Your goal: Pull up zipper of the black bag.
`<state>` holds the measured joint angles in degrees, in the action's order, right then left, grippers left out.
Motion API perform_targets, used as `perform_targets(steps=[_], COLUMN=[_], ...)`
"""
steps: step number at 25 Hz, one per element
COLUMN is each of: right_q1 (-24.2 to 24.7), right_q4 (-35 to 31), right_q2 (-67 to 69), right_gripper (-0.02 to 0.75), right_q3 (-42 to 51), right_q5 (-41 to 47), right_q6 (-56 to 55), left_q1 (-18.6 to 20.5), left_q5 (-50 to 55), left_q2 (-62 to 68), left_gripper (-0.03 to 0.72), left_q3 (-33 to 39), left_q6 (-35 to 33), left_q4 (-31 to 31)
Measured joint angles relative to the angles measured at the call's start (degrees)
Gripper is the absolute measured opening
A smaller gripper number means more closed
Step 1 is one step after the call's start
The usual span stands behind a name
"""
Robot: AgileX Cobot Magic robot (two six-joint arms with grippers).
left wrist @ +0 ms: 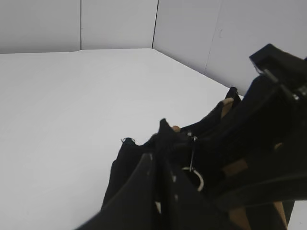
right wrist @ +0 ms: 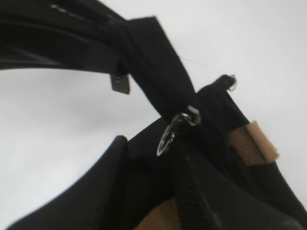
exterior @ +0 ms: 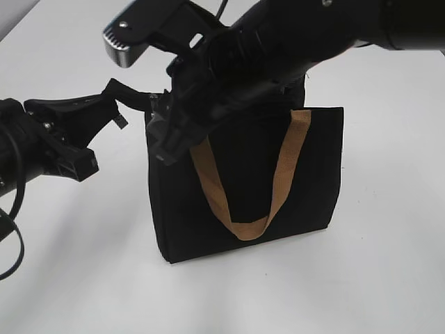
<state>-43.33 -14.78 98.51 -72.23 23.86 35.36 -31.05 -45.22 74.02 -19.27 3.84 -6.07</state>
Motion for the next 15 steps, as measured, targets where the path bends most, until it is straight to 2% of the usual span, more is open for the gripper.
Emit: perform_targets(steps=[9,12,15], right_q1=[1.1,1.1,1.1], right_q4=[-0.1,-0.2,-0.3], right_q2=[0.1,0.7,0.9], right_gripper=[0.243,0.202,0.118], right_q3=[0.0,0.0,0.0], right_q5=[0.2,0.2,-0.3], right_q6=[-2.8,-3.5,-3.8], left_q1=[0.0,0.0,0.0], left_q5=[-2.7,-4.1,-4.6], left_q2=[0.0,0.0,0.0], left_gripper=[0.003,0.003,0.003], left_q3=[0.0,0.0,0.0], left_q6=[0.0,1.0,2.9], left_q4=[-0.6,-2.5,-4.7])
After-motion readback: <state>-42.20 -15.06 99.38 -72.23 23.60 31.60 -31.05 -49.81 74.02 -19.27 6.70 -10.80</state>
